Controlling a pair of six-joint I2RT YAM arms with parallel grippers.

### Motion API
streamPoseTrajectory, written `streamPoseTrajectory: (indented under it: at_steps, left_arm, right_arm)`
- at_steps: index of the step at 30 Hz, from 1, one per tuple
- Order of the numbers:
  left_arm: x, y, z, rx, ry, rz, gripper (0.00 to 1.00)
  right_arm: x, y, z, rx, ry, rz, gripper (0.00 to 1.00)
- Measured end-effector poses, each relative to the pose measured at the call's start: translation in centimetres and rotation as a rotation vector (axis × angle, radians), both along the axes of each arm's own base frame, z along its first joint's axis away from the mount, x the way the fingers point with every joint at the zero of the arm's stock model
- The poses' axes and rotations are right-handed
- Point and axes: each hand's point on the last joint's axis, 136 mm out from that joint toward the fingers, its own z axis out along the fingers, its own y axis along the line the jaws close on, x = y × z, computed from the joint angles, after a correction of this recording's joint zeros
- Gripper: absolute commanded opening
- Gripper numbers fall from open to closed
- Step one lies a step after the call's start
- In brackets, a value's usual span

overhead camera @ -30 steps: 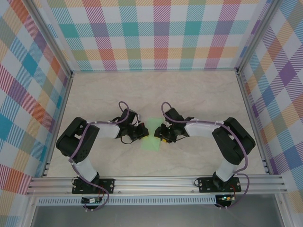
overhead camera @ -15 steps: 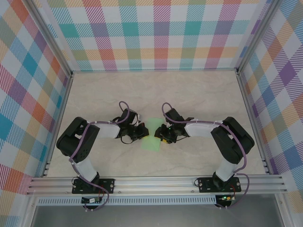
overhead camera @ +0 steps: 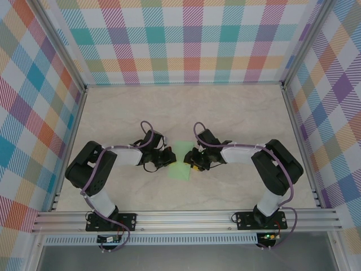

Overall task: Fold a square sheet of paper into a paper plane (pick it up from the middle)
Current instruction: Turn over the paper at the center of the table.

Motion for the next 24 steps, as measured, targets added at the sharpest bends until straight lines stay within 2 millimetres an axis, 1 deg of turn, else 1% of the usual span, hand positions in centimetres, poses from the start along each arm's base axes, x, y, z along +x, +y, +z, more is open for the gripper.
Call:
streamPoseTrajectory:
  at_steps: [3, 8, 12, 16, 18, 24]
  left_arm:
    - [0.0, 0.2, 0.0, 0.007, -0.002, 0.005, 0.01]
    - [-0.1, 0.2, 0.0, 0.005, -0.004, 0.005, 0.01]
    - [-0.1, 0.2, 0.0, 0.005, -0.004, 0.005, 0.01]
    - [-0.1, 0.2, 0.0, 0.004, -0.004, 0.004, 0.01]
    - [-0.1, 0.2, 0.0, 0.004, -0.004, 0.004, 0.01]
    - [0.0, 0.1, 0.0, 0.003, -0.002, 0.007, 0.03]
  right_arm:
    - [0.2, -0.4, 0.2, -0.017, -0.016, -0.014, 0.44]
    - [0.1, -0.9, -0.2, -0.047, -0.009, -0.020, 0.44]
    - [0.1, -0.6, -0.3, -0.027, 0.004, -0.013, 0.42]
    - [0.4, 0.6, 0.1, 0.036, -0.010, 0.012, 0.41]
    - [0.4, 0.9, 0.3, 0.054, -0.011, 0.023, 0.41]
    - [0.3, 1.5, 0.4, 0.083, -0.011, 0.048, 0.40]
